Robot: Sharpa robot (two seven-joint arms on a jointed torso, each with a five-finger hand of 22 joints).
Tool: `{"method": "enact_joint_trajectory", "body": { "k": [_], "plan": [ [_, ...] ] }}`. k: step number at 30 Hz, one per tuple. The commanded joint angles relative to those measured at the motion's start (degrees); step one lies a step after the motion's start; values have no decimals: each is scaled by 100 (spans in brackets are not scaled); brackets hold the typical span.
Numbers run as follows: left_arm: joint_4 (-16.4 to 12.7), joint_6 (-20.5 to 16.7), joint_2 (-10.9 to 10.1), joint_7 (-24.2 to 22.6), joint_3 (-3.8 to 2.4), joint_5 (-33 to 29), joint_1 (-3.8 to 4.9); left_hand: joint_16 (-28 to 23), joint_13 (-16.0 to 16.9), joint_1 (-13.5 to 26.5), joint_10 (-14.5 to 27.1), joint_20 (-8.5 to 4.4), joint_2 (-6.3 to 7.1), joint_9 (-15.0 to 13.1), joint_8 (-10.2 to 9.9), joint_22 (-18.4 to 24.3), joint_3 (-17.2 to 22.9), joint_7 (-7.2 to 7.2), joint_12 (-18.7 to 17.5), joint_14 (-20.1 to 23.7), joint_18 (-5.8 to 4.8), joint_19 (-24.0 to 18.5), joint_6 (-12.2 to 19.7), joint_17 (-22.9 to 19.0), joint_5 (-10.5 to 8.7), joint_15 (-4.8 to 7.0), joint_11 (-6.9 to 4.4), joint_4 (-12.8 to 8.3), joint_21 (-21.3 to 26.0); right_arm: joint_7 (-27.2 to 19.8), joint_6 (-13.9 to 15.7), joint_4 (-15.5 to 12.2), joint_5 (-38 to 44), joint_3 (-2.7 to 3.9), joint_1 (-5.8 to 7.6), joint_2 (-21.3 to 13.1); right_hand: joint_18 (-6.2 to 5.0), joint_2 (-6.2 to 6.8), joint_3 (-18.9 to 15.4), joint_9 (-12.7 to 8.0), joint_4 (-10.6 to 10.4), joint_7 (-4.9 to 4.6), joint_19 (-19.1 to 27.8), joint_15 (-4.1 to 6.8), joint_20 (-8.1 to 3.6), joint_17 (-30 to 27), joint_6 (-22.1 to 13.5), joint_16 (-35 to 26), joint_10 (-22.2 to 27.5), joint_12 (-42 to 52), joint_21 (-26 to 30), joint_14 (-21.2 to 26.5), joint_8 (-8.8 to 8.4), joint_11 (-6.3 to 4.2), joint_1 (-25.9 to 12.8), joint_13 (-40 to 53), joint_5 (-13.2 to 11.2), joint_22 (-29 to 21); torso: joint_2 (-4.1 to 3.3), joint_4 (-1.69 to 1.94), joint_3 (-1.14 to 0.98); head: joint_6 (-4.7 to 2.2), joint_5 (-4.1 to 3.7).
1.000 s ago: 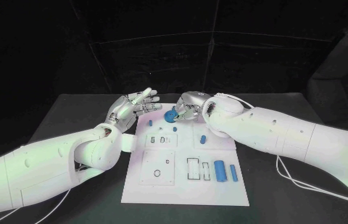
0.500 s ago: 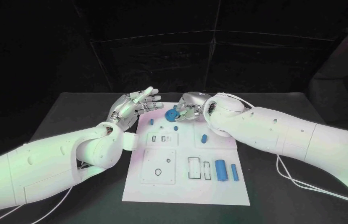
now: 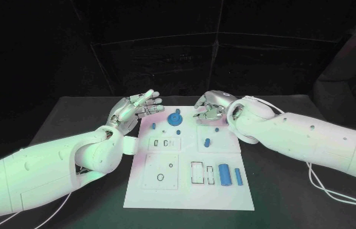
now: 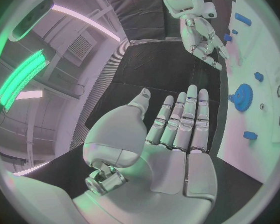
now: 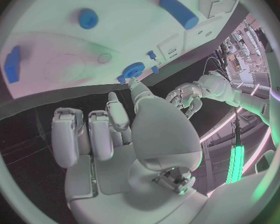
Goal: Assemble the parts on the task board
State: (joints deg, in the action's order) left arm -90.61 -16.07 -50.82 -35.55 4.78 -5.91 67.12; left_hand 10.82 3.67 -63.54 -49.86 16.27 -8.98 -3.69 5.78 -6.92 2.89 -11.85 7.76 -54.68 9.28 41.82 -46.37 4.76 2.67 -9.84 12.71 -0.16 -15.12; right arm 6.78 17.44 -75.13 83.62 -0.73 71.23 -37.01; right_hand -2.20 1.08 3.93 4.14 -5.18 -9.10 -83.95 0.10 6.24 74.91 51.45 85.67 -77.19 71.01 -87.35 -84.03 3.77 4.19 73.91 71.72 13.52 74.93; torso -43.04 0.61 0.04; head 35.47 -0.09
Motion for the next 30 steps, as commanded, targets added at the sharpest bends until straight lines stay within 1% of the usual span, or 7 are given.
{"method": "enact_joint_trajectory", "body": {
  "k": [1,7,13,15,17,22,30],
  "plan": [
    [-10,94,-8,-49,-2,23,8,-39,-4,-2,-10,7,-42,6,-24,12,35,-435,-31,-15,106,47,44,-12,27,-33,26,9,1,-421,280,-264,-650,2,18,-411,39,8,8,11,90,-5,-43,-7,22,623,83,-50,3,-9,35,-398,38,-6,130,-30,32,735,-8,1,-4,-23,-90],
    [-17,107,3,-43,-2,23,8,-39,-4,-2,-10,7,-42,6,-24,12,35,-435,-31,-15,106,47,44,-12,27,-33,26,9,1,-881,215,-439,-1240,2,30,-1089,35,76,11,2,225,-15,-26,-10,19,631,67,-53,58,-71,49,-397,14,0,313,-78,20,714,4,-29,-1,-32,-215],
    [9,112,30,-20,-2,23,8,-42,-4,-7,-10,7,-46,7,-27,14,40,-435,-33,-15,106,48,51,-14,28,-33,26,6,2,-1019,37,-373,-1282,1,32,-1414,29,98,1,0,273,-22,-8,-13,21,640,63,-51,86,-109,60,-400,9,5,381,-111,-11,691,-1,-43,-35,-29,-264],
    [21,118,40,-16,-2,23,8,-42,-4,-7,-10,7,-46,7,-27,14,40,-435,-33,-15,106,48,51,-14,28,-33,26,6,2,-1059,-32,-314,-1279,0,30,-1454,29,126,-28,-2,276,-24,-6,-15,22,634,56,-55,87,-112,62,-398,5,8,373,-114,2,688,-3,-33,-38,-28,-284],
    [31,124,47,-14,-2,23,7,-42,-4,-7,-10,7,-46,7,-27,14,40,-435,-33,-15,106,48,51,-14,28,-33,26,6,2,-1080,-66,-267,-1279,-1,28,-1464,27,137,-39,-3,279,-24,-2,-16,23,631,53,-57,91,-117,65,-398,4,9,373,-118,11,682,-3,-13,-23,-29,-299],
    [82,142,72,-9,-1,23,5,-42,-4,-7,-10,7,-46,7,-27,14,40,-435,-33,-15,106,48,51,-14,28,-33,26,6,2,-1140,-125,-36,-1282,-2,17,-1403,27,143,-46,-5,287,-28,-1,-17,24,636,44,-55,98,-126,65,-399,0,10,385,-126,16,681,0,-16,-21,-18,-274],
    [127,159,102,-6,-1,23,4,-45,-4,-14,-9,7,-51,7,-30,16,47,-434,-35,-15,106,49,53,-16,28,-34,26,0,2,-1156,-271,272,-1295,-3,1,-1207,26,152,-62,-11,301,-34,3,-20,26,640,11,-53,111,-142,68,-400,-12,16,403,-141,21,676,3,-4,4,-4,-267]
  ]
}}
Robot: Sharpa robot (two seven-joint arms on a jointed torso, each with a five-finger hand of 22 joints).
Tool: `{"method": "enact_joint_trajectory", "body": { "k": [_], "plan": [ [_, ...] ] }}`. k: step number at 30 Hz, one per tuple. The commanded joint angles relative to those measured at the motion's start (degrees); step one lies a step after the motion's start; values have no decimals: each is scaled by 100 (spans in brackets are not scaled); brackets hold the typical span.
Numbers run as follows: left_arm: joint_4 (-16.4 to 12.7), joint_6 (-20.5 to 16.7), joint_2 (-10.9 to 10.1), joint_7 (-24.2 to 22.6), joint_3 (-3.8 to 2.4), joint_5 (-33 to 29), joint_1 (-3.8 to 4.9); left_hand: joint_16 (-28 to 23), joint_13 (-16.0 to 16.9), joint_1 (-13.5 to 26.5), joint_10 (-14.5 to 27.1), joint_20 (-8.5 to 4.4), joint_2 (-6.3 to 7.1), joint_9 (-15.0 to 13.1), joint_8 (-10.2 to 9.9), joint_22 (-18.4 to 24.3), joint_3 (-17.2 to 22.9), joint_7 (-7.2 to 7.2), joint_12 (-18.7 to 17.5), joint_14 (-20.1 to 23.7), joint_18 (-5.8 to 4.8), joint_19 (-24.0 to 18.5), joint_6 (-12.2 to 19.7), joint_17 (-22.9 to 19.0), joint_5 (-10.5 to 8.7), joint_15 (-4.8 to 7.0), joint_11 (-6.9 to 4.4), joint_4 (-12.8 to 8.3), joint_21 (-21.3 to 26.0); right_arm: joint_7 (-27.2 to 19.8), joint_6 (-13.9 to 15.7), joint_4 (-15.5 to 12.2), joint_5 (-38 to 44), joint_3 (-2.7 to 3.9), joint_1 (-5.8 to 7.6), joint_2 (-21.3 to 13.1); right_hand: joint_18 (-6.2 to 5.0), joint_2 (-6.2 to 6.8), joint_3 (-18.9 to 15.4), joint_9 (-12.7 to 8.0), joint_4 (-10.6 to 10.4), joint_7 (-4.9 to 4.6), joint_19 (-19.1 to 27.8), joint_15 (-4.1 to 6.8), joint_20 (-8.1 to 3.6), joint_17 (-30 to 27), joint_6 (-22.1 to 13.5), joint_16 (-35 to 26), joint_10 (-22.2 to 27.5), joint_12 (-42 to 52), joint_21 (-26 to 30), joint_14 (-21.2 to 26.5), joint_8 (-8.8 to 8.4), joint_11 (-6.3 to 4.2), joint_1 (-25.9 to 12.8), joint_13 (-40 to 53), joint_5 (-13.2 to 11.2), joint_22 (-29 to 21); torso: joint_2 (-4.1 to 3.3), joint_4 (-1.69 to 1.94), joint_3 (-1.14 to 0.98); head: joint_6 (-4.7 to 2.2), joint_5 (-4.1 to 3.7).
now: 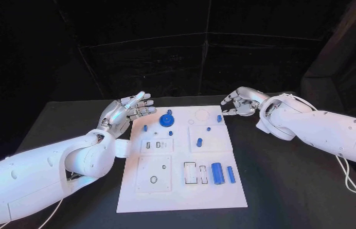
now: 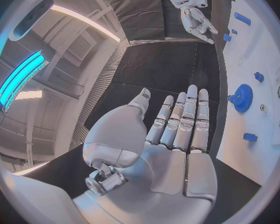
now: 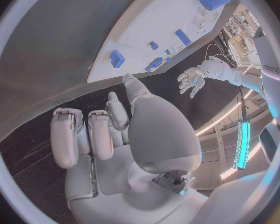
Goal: Assemble the parts on the task board
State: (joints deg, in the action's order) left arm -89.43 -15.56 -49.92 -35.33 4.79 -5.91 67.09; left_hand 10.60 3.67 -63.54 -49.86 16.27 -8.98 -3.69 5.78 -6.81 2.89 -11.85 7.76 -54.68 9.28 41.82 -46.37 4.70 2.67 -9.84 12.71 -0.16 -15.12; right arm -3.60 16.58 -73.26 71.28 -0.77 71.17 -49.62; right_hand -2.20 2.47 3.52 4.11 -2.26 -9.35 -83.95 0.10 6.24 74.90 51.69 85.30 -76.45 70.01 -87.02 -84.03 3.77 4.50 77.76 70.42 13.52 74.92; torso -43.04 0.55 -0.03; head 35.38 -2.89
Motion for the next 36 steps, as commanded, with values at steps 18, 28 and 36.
{"method": "enact_joint_trajectory", "body": {
  "k": [18,28,36],
  "plan": [
    [45,107,22,-27,-2,23,5,-26,-4,-17,-8,7,-53,7,-32,7,51,-434,-37,-15,106,50,51,-11,28,-34,26,-3,3,-50,-589,240,51,-1,-150,203,25,16,-104,1,11,-27,8,-36,39,641,11,-20,49,-51,41,-400,15,4,13,-20,-105,672,0,-8,16,17,4],
    [59,105,29,-22,-2,23,5,-26,-4,-17,-8,7,-53,7,-32,7,51,-434,-37,-15,106,50,51,-11,28,-34,26,-3,3,-19,-577,355,80,-1,-212,296,28,3,-115,3,2,-29,-1,-38,41,655,20,-12,43,-42,36,-403,19,5,4,-12,-111,683,-3,3,14,26,8],
    [64,104,36,-18,-2,23,5,-26,-4,-17,-8,7,-53,7,-32,7,51,-434,-37,-15,106,50,51,-11,28,-34,26,-3,3,-8,-586,436,83,-1,-219,382,31,-82,-120,20,-3,-24,-13,-38,45,668,106,-6,25,-16,31,-407,58,1,32,8,-111,698,-3,-3,14,39,14]
  ]
}}
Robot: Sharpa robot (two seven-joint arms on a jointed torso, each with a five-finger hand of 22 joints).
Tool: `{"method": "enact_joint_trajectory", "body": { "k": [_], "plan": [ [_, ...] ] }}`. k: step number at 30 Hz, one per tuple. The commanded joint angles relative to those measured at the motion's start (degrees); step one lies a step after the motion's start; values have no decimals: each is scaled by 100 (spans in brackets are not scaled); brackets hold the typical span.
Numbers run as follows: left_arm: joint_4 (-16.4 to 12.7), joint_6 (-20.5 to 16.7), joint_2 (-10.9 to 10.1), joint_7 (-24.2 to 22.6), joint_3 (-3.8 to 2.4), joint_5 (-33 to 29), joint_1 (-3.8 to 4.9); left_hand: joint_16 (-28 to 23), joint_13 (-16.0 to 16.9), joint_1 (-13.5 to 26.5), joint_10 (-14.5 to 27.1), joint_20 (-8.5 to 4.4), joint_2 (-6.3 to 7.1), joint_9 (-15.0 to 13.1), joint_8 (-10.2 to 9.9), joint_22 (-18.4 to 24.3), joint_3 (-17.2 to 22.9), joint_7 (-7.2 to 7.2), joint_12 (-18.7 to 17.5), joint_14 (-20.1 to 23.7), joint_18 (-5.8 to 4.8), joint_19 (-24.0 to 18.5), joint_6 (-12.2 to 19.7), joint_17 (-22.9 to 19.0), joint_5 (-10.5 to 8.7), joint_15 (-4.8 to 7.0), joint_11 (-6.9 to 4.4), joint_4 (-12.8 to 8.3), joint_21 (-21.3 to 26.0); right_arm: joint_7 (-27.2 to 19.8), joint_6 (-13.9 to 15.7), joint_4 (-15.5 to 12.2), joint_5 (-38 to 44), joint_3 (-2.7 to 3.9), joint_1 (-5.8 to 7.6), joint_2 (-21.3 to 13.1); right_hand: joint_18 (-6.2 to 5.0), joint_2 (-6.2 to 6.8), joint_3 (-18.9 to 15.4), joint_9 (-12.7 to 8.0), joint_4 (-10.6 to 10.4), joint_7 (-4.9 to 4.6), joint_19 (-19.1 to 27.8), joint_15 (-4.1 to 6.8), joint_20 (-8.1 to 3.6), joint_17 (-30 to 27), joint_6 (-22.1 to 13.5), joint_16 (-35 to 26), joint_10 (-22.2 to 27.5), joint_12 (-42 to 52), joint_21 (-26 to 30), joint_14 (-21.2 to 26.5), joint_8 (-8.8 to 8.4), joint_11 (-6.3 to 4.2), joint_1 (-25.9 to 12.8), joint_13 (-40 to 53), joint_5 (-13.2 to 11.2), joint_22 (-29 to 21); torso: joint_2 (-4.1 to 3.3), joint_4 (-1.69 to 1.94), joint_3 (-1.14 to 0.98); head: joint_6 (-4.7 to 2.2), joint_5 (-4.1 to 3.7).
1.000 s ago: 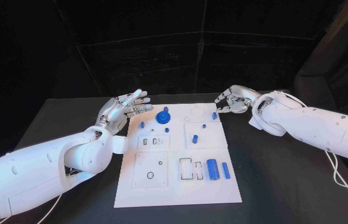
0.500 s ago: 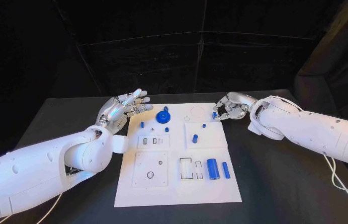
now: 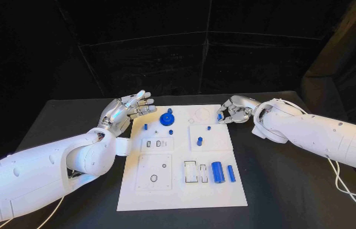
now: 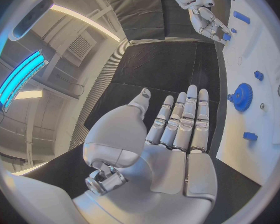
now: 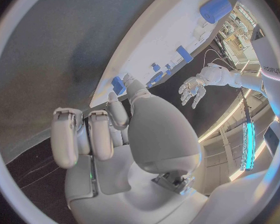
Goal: Assemble the parts on the task board
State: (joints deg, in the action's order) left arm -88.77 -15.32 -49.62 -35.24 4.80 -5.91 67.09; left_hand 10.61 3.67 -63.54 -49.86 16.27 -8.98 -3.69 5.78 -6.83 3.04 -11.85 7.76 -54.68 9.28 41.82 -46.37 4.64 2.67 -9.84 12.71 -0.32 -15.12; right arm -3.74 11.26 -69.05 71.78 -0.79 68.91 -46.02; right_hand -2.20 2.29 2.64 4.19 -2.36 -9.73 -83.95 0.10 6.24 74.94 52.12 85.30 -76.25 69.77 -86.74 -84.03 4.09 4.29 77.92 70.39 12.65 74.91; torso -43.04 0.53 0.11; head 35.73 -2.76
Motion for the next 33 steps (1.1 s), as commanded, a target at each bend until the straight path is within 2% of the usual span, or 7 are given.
{"method": "enact_joint_trajectory", "body": {
  "k": [1,7,14,21,26,30,33],
  "plan": [
    [-2,80,7,-26,-3,23,6,-27,-4,-17,-8,7,-53,7,-32,9,35,-434,-37,-15,106,50,51,-6,28,-34,26,12,3,7,-54,20,33,2,7,31,31,-81,-32,16,8,17,-15,-36,44,664,89,-7,1,14,2,-407,39,19,23,16,-27,702,-3,0,0,3,1],
    [-4,80,5,-22,-3,23,6,-27,-4,-17,-8,7,-53,7,-32,9,35,-434,-37,-15,106,50,51,-6,28,-34,26,12,3,6,-52,55,33,2,4,61,35,-238,1,56,5,60,-30,-9,27,679,335,0,-30,54,-5,-411,164,-18,69,50,-134,723,2,4,2,7,-3],
    [-9,81,1,-15,-3,23,6,-27,-4,-17,-8,7,-53,7,-32,9,35,-434,-37,-15,106,50,51,-6,28,-34,26,12,3,16,-78,85,33,2,1,82,39,-491,185,122,48,216,-47,95,-57,692,774,3,-45,57,-13,-415,403,-149,203,57,-282,745,-1,2,-1,10,-2],
    [-18,90,-1,-8,-3,23,6,-32,-4,-21,-8,7,-56,7,-36,13,42,-434,-41,-16,105,51,52,-9,27,-34,26,7,5,30,-65,93,33,2,0,89,40,-513,221,127,62,242,-50,117,-81,703,821,8,-50,57,-14,-417,437,-173,217,59,-304,749,0,0,-1,21,-3],
    [-21,99,2,-3,-3,23,6,-34,-4,-22,-8,7,-57,7,-37,14,44,-434,-42,-17,105,51,52,-10,27,-35,26,6,5,29,150,55,34,2,-1,84,45,-564,300,124,100,263,-66,140,-107,715,841,13,-56,54,-22,-421,458,-195,269,61,-309,771,7,-3,-3,15,-8],
    [-20,101,-1,0,-3,23,6,-34,-4,-22,-8,7,-57,7,-37,14,44,-434,-42,-17,105,51,52,-10,27,-35,26,6,5,103,354,-73,34,3,-1,25,47,-642,430,117,139,272,-71,157,-131,718,845,13,-41,17,-24,-422,473,-208,314,33,-425,778,13,-8,-5,22,5],
    [-24,102,-12,6,-3,23,6,-34,-4,-22,-8,7,-57,7,-37,14,44,-434,-42,-17,105,51,52,-10,27,-35,26,6,5,275,522,-338,34,4,1,-91,47,-670,484,107,133,264,-70,156,-136,712,820,8,-21,-19,-24,-421,466,-202,292,3,-443,777,24,-13,0,28,6]
  ]
}}
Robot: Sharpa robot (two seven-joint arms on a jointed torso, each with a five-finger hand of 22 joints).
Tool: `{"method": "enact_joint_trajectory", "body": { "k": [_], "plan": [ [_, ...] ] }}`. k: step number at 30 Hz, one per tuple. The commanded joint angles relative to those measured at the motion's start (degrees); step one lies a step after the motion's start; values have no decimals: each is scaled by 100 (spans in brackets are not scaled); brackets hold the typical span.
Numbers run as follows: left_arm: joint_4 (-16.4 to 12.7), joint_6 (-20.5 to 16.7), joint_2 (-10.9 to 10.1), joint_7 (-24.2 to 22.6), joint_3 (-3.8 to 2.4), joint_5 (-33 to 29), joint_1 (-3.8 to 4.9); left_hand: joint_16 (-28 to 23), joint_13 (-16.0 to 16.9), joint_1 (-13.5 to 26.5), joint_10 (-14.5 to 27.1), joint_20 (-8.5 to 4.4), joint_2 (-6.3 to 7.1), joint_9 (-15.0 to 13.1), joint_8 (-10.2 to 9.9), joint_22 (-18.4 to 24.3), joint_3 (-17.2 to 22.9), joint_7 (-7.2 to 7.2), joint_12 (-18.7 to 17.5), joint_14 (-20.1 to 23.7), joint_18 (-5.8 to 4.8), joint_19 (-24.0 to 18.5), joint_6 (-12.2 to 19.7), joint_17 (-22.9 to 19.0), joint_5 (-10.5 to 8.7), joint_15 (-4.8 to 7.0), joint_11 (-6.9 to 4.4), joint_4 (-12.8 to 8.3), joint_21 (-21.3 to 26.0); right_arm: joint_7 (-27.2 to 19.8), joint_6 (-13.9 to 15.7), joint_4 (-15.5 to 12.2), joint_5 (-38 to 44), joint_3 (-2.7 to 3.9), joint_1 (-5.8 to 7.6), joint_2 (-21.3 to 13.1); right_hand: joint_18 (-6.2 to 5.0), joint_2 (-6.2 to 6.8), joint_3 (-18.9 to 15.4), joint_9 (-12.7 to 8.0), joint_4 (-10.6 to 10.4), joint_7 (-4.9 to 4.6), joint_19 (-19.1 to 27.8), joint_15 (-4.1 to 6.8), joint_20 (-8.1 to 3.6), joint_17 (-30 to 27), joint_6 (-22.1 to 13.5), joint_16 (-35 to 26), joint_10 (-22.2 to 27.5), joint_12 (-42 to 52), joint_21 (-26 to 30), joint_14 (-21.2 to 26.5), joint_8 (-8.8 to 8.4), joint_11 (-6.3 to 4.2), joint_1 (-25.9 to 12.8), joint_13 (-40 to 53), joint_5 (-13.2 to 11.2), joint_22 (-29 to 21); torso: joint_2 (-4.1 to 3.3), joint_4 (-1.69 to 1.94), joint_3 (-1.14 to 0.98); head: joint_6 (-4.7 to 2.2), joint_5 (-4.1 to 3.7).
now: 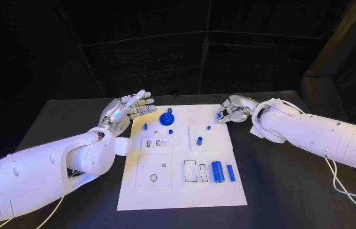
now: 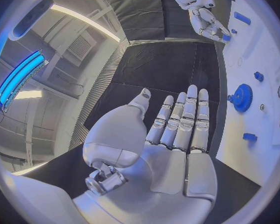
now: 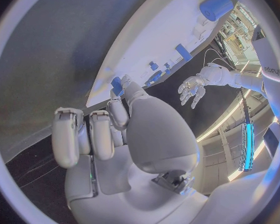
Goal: Assemble the parts on the task board
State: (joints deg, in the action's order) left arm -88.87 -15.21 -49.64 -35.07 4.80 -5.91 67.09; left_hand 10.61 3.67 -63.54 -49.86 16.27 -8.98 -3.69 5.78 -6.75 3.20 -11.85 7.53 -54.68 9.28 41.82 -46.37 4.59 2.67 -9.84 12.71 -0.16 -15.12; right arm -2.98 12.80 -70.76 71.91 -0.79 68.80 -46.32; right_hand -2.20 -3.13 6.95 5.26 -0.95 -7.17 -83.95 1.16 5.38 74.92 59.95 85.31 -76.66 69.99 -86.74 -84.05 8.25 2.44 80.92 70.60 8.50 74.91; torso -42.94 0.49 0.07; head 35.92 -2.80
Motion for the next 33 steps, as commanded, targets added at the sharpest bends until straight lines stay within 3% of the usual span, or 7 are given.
{"method": "enact_joint_trajectory", "body": {
  "k": [1,3,7,16,21,29,33],
  "plan": [
    [-16,93,-15,-10,-3,23,6,-35,-4,-22,-8,7,-58,6,-38,6,29,-435,-21,-17,105,51,52,-6,27,-35,27,-11,6,255,412,-257,21,5,13,-97,47,-134,69,-5,-11,4,-70,49,-51,708,24,4,27,-53,-23,-418,46,-14,-17,-28,-28,776,19,-12,10,12,11],
    [-22,96,-25,-4,-3,23,7,-35,-4,-22,-8,7,-58,5,-37,7,30,-435,-21,-17,105,51,38,-6,27,-35,27,-11,6,379,495,-452,18,6,16,-170,47,-145,100,-12,-15,-2,-71,46,-51,698,4,-2,35,-68,-23,-416,39,-9,-32,-40,-22,777,24,-15,17,2,15],
    [-12,110,-31,10,-3,23,8,-35,-3,-25,-14,7,-61,2,-33,8,33,-432,-19,-23,106,54,6,-7,27,-33,25,-14,5,728,652,-936,118,9,51,-270,53,-135,130,-21,-30,-12,-88,40,-48,687,-20,-11,32,-71,-32,-413,31,-1,-77,-41,-22,800,72,-13,53,9,53],
    [40,116,-18,7,-3,34,12,-50,8,-51,-159,-5,-75,-26,26,33,83,-353,23,-86,117,95,-258,-22,25,-3,-34,-54,0,1173,772,-1455,422,10,96,-10,61,-87,140,-26,-47,-13,-116,37,-44,694,-19,-8,19,-62,-47,-415,37,2,-137,-32,-25,837,135,22,83,50,134],
    [114,156,4,-2,-4,60,26,-69,7,-76,-336,-25,-72,-32,75,58,127,-267,53,-146,128,140,-442,-34,25,36,-103,-101,-5,1287,685,-1519,584,6,94,402,61,-72,166,-28,-35,-7,-116,38,-44,689,-17,-12,11,-56,-47,-414,41,-3,-136,-26,-9,836,170,43,101,93,235],
    [223,189,61,26,-4,131,71,30,19,-70,-725,-122,-45,-22,97,52,173,-196,122,-510,138,421,-688,-4,26,150,-205,-140,-128,1446,491,-1491,909,-15,-20,996,61,-39,195,-40,-34,-19,-117,37,-43,668,-45,-26,17,-69,-47,-410,28,3,-161,-37,15,837,181,60,133,125,299],
    [259,255,86,25,-4,163,87,50,17,-180,-853,-164,44,-19,92,55,204,-151,123,-632,137,523,-779,1,26,194,-249,-266,-167,1493,417,-1420,1086,-22,-135,1245,61,-23,204,-45,-36,-24,-118,34,-42,665,-57,-28,19,-72,-47,-409,23,7,-174,-39,21,839,171,46,117,154,361]
  ]
}}
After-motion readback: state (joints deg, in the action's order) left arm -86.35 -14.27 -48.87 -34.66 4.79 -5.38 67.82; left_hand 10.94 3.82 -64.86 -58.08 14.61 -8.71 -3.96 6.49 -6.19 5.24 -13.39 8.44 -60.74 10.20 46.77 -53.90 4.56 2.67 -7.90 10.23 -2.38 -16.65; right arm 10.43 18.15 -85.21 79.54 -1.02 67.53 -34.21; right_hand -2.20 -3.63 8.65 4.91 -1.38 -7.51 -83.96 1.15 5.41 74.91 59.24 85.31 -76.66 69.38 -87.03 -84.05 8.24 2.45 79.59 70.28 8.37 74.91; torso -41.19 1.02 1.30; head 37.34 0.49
